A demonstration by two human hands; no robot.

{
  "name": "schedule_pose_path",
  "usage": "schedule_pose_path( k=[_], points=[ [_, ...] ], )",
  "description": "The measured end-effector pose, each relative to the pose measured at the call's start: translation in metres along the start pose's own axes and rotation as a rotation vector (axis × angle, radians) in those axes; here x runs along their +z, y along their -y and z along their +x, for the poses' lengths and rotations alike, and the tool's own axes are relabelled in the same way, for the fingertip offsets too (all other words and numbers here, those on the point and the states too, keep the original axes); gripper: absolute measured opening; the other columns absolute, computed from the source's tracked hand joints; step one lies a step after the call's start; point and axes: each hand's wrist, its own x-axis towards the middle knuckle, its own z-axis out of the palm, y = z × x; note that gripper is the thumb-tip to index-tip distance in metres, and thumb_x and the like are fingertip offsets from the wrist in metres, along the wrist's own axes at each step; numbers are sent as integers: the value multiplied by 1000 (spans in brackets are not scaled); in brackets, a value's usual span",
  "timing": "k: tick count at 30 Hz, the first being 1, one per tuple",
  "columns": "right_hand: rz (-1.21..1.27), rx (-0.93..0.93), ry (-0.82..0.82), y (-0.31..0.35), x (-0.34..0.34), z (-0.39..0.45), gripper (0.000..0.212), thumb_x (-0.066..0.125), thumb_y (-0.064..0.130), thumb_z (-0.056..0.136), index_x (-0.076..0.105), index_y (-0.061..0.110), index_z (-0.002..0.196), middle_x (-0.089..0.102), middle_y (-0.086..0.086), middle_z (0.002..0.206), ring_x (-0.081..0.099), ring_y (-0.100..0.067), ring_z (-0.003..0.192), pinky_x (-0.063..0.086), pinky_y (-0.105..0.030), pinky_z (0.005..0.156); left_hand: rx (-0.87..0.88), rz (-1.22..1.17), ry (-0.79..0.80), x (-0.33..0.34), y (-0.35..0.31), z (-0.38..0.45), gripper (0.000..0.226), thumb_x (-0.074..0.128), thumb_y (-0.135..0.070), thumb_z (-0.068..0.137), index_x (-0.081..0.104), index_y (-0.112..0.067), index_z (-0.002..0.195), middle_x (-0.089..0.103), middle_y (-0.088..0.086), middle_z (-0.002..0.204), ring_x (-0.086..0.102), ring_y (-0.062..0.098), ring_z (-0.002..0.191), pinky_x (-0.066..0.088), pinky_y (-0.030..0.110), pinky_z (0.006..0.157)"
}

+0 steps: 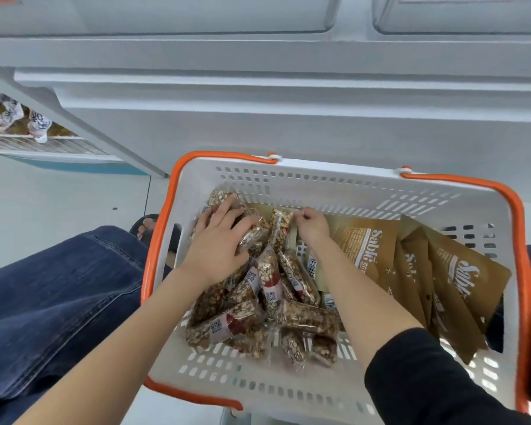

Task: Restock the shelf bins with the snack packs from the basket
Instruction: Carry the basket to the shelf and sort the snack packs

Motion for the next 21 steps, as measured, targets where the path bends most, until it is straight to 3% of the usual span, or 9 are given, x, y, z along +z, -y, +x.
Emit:
schedule_pose_path(
  k=[3, 8, 11, 15, 18, 21],
  points=[
    [90, -77, -113, 7, -8, -18, 19, 47, 20, 98, 60, 11, 87, 59, -2, 79, 50, -13, 67, 42, -24, 62, 9, 15, -26, 0, 1, -3, 52, 51, -37, 80, 46, -30, 131, 45, 2, 141, 11, 23, 146, 15, 52, 113],
    [86, -381, -412, 26, -64, -87, 22, 41, 23, 101, 48, 10, 84, 45, 5, 64, 38, -7, 56, 31, -17, 52, 0, 36, 58, -6, -6, -1, 54, 55, -35, 87, 41, -31, 139, 39, 1, 147, 6, 22, 146, 6, 48, 115],
    [79, -443, -538, 37, -106, -121, 22, 38, 26, 101, 49, 12, 87, 48, 2, 67, 44, -9, 60, 35, -23, 55, -27, 72, 187, -8, -14, 0, 60, 45, -52, 90, 28, -33, 145, 27, -4, 154, -4, 17, 146, 0, 46, 115],
    [131, -358, -716, 28, -152, -154, 23, 38, 30, 99, 52, 14, 91, 59, -2, 79, 59, -19, 76, 47, -36, 67, -77, 49, 234, -11, -20, -4, 68, 42, -60, 89, 22, -34, 148, 21, -5, 156, -2, 15, 146, 4, 47, 117],
    [289, -241, -847, 7, -173, -190, 16, 40, 24, 98, 50, 18, 87, 54, 0, 79, 50, -10, 68, 41, -31, 67, -94, -100, 212, -20, -34, -3, 68, 40, -60, 91, 25, -27, 149, 23, 0, 156, 13, 19, 145, 15, 46, 117],
    [325, -95, -854, -20, -172, -227, 5, 41, 14, 98, 46, 14, 99, 53, 0, 84, 51, -12, 72, 41, -29, 65, -92, -330, 139, -35, -79, -4, 59, 42, -47, 96, 33, -17, 146, 31, 7, 152, 28, 24, 140, 23, 39, 115]
  ],
)
